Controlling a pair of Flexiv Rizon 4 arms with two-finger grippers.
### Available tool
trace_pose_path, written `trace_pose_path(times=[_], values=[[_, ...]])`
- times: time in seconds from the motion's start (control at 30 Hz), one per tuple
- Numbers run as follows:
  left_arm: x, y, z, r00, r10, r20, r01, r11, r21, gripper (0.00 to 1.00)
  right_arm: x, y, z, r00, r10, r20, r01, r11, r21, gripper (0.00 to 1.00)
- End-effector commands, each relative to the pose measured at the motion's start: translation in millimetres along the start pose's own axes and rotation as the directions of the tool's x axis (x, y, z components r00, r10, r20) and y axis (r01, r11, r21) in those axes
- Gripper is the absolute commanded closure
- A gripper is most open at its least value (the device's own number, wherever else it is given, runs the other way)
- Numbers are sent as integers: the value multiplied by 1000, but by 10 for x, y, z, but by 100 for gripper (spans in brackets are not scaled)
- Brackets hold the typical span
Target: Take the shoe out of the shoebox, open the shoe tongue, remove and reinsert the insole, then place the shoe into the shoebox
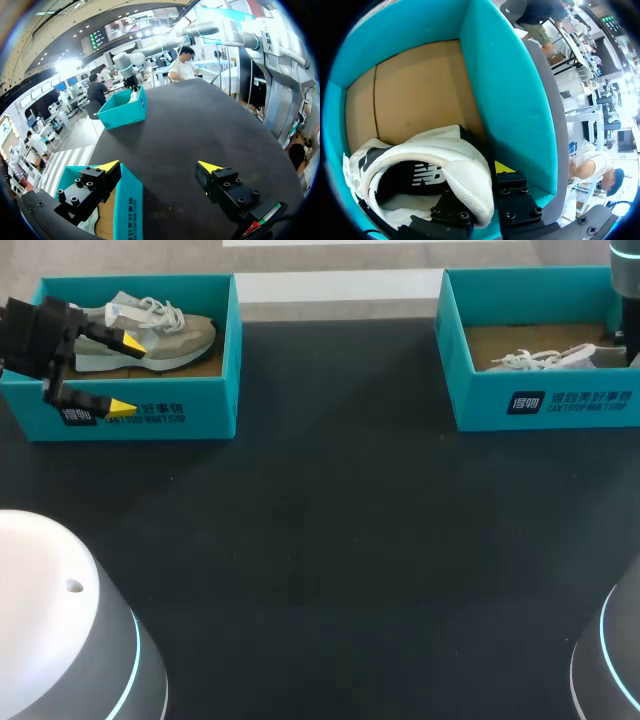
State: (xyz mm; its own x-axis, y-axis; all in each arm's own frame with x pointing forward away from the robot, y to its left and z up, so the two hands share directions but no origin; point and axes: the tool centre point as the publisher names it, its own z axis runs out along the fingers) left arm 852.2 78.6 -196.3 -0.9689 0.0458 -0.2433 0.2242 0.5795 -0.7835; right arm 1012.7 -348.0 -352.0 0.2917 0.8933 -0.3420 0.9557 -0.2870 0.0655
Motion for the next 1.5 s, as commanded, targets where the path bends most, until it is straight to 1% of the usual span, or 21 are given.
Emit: trace_pose_path(times=[0.03, 0.77, 1.07, 1.1, 1.13, 1.17, 1.23, 1.4, 1.5], values=[[3, -4, -5, 1000, 0, -2, 0, 1000, -4, 0, 20, 31, 50, 1000, -4, 2, 4, 1000, 12, 100], [3, -4, -5, 1000, 0, -2, 0, 1000, -4, 0, 39, 8, 260, 1000, -19, 2, 19, 999, 29, 100], [3, -4, -5, 1000, 0, -2, 0, 1000, -4, 0, 20, 23, 263, 1000, -9, 0, 9, 1000, 17, 100], [3, -4, -5, 1000, 0, -2, 0, 1000, -4, 0, 17, 24, 260, 1000, -8, 0, 8, 1000, 16, 93], [3, -4, -5, 1000, 0, -2, 0, 1000, -4, 0, 14, 24, 257, 1000, -6, -1, 6, 1000, 15, 82], [3, -4, -5, 1000, 0, -2, 0, 1000, -4, 0, 13, 24, 256, 1000, -6, -1, 6, 1000, 14, 79], [3, -4, -5, 1000, 0, -2, 0, 1000, -4, 0, 13, 20, 240, 1000, -8, 0, 8, 1000, 12, 77], [3, -4, -5, 1000, 0, -2, 0, 1000, -4, 0, 13, 16, 226, 1000, -11, -5, 11, 1000, 11, 78], [3, -4, -5, 1000, 0, -2, 0, 1000, -4, 0, 10, 15, 219, 1000, -11, -9, 11, 1000, 9, 74]])
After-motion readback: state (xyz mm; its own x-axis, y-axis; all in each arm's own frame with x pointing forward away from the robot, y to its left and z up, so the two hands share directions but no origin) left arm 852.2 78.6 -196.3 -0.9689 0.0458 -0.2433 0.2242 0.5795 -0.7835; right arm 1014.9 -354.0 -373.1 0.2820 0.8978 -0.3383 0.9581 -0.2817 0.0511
